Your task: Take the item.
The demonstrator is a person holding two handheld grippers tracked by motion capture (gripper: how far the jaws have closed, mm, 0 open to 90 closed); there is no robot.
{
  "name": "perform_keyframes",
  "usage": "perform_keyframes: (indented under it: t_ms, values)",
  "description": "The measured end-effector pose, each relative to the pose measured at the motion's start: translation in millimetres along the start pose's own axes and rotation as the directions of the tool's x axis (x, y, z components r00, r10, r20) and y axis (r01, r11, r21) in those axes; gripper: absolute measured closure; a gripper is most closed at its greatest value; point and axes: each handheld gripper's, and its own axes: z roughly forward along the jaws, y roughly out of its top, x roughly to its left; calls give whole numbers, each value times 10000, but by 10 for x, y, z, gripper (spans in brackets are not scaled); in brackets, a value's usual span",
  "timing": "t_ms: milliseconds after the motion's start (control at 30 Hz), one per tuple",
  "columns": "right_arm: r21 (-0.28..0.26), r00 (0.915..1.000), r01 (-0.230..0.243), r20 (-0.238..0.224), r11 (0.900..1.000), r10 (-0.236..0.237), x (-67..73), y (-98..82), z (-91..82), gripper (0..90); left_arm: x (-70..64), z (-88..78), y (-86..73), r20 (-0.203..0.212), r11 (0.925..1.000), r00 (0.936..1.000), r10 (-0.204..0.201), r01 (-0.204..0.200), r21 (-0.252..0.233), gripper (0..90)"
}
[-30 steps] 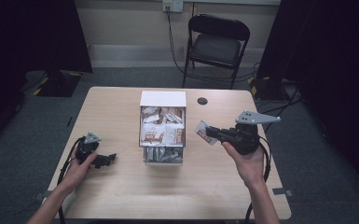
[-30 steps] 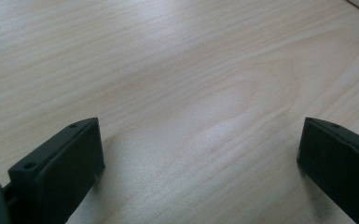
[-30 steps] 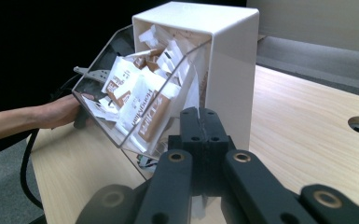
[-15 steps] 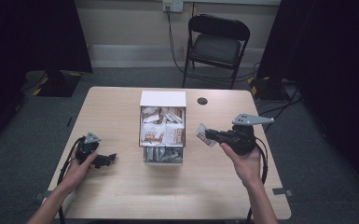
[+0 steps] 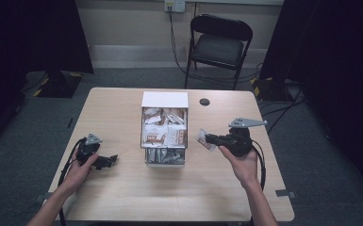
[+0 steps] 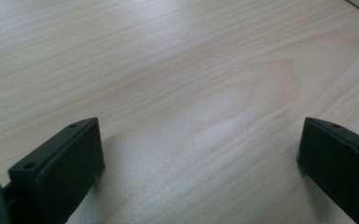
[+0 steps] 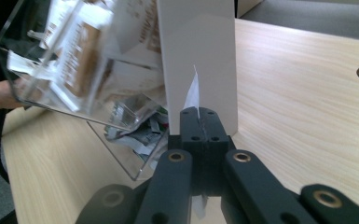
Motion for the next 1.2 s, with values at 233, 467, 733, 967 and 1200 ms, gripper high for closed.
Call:
perform_keyframes:
  t_ms: [233,467,733,967,1200]
  values:
    - [123,9999,94,-38,9999,-93,-58,3,132,900,-1,0,0,4,10000,10000,-9,9,1,0]
    - [439,9999,2,144,9990,-9,-191,-20,309,900,-1,0,0,3,10000,10000,-7,7,2,0]
    - [742,9994,-197,283,9970,177,-322,-88,494,900,-1,0,0,-1,10000,10000,-6,6,-3,0]
    - [809,9986,-483,264,9955,463,-387,-177,607,900,-1,0,0,0,10000,10000,-7,7,-2,0]
    - [1085,9969,-744,343,9913,711,-458,-289,692,900,0,0,0,-2,10000,10000,-2,2,-1,0]
